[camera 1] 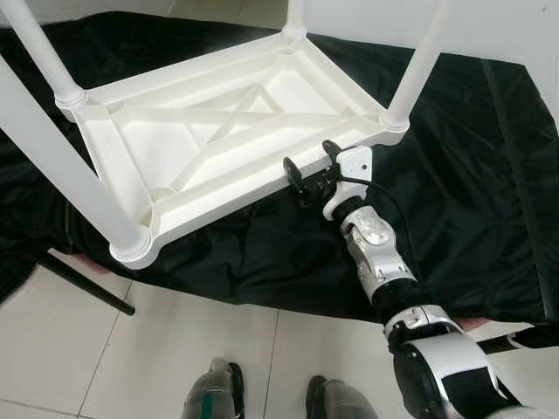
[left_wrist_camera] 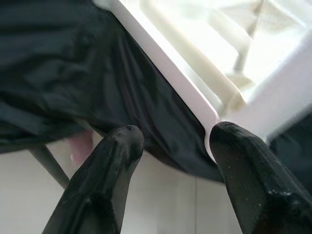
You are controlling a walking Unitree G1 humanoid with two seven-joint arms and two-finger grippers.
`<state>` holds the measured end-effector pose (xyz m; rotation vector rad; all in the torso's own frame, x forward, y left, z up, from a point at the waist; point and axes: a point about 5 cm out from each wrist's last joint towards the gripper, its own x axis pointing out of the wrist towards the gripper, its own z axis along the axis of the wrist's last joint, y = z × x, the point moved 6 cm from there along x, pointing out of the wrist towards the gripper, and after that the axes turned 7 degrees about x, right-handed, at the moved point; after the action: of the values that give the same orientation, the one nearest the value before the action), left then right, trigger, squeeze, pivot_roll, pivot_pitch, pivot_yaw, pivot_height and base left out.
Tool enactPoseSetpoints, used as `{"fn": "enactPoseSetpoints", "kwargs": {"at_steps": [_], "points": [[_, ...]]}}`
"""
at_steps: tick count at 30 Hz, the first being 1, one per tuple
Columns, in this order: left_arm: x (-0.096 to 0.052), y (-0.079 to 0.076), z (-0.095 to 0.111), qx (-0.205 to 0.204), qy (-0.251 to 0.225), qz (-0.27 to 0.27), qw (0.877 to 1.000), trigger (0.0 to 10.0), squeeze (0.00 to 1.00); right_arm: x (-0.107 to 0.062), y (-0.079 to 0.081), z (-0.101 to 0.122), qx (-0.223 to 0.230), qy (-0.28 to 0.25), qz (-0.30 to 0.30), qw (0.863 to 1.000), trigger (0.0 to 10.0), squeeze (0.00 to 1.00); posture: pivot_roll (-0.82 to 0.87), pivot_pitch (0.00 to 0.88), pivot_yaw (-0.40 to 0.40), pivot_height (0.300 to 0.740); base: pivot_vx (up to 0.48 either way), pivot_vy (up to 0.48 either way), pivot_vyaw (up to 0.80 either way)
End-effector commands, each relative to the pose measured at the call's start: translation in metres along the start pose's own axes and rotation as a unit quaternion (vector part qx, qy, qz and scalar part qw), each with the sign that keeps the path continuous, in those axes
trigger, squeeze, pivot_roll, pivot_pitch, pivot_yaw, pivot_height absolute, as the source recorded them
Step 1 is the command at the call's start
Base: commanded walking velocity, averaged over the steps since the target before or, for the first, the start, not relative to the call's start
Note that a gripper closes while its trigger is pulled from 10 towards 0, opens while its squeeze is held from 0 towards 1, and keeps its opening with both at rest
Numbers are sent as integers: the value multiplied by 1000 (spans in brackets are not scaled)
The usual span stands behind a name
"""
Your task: Building children table
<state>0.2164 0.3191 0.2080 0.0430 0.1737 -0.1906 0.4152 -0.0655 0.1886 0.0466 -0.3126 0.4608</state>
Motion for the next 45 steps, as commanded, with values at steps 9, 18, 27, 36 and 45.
{"fn": "enactPoseSetpoints", "kwargs": {"at_steps": [9, 18, 27, 36, 45], "points": [[53, 1, 0, 72, 2, 26, 997, 10000, 0, -3, 2, -4, 5, -6, -1, 1000, 10000, 0, 275, 136, 13, 740, 0, 0, 0], [87, 11, 12, 135, -11, 115, 984, 10000, 0, -6, 1, -4, 13, -16, -14, 1000, 10000, 0, 250, 125, 17, 740, 0, 0, 0], [117, -7, 22, 137, -21, 130, 982, 10000, 0, -12, 1, -7, 20, -18, -27, 999, 10000, 0, 226, 117, 26, 740, 0, 0, 0], [175, -111, 57, 133, -84, 14, 988, 10000, 0, -23, -5, -13, 23, -17, -52, 998, 10000, 0, 194, 105, 40, 740, 0, 0, 0], [190, -156, 65, 145, -98, -42, 984, 10000, 0, -26, -9, -14, 24, -18, -63, 998, 10000, 0, 177, 102, 49, 740, 0, 0, 0]]}}
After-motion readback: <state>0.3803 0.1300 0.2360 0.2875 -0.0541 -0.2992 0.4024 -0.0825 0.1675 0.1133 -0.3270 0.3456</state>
